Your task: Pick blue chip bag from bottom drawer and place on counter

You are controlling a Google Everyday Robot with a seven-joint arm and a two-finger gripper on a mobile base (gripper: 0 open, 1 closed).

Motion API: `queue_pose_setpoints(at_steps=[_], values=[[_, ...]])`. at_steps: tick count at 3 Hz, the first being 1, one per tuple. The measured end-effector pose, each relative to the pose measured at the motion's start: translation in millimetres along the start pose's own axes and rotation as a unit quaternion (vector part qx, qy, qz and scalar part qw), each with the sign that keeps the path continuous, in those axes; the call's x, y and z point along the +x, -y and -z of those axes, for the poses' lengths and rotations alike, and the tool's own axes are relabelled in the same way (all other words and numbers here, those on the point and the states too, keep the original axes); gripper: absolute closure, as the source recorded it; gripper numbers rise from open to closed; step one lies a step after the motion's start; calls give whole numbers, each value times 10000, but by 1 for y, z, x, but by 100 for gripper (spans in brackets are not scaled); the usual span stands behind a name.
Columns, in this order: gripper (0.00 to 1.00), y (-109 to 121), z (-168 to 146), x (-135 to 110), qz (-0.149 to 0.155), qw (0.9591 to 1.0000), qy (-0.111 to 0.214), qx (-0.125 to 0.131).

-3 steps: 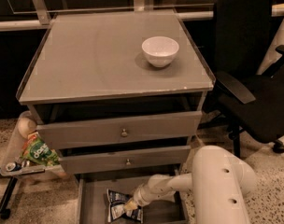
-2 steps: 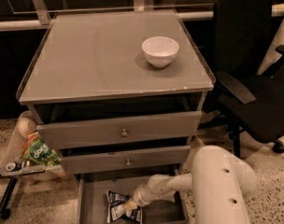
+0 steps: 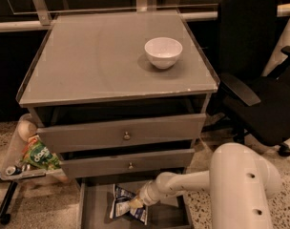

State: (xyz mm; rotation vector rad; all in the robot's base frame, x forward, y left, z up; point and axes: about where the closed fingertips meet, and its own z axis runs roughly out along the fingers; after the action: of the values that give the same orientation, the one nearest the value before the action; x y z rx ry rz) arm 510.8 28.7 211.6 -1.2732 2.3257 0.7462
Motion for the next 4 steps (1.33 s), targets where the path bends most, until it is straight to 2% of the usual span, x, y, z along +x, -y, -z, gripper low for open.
queue_pose_setpoints(at_steps=[1,2,3,4], values=[[100,-13,55,-22,-236,9994,-68,254],[100,-33,103,-45,-249,9990,-113,365],[100,-34,103,-44,-250,9990,-115,362],[100,-52,130,-61,-189,9990,-131,380]])
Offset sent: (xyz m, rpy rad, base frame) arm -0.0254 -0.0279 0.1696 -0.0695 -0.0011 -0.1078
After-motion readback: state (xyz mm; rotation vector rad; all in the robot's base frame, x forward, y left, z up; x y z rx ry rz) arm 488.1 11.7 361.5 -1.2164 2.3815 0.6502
